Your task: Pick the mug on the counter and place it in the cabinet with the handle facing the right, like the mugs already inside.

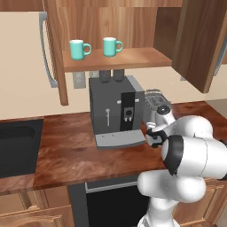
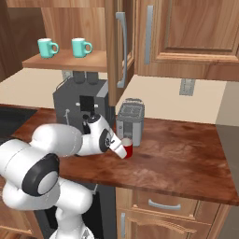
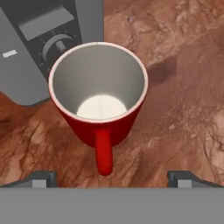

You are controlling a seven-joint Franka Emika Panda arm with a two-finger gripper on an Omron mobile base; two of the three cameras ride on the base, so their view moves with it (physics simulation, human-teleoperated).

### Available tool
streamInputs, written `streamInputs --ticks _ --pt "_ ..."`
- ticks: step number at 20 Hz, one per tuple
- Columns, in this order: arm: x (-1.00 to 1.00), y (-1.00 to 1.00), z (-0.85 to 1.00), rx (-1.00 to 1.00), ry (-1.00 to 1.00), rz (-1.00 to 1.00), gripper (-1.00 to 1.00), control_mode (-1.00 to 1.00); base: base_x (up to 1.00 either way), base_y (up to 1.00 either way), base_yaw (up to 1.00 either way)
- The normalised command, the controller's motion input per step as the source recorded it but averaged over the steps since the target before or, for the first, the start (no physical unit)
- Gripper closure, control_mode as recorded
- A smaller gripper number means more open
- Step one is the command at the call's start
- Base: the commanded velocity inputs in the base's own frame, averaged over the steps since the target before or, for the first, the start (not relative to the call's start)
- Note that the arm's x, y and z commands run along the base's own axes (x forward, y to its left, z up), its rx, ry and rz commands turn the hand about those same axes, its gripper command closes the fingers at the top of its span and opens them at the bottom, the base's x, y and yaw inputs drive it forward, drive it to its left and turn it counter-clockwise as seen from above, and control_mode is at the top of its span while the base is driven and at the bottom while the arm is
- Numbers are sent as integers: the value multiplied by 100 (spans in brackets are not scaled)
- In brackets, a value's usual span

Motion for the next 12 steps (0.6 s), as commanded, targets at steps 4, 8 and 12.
streamInputs --ticks 4,8,12 --pt "11 0 -10 -1 0 0 -100 -100 0 0 0" --pt "8 -2 -10 0 0 0 -100 -100 0 0 0" --pt "6 -2 -10 0 0 0 -100 -100 0 0 0"
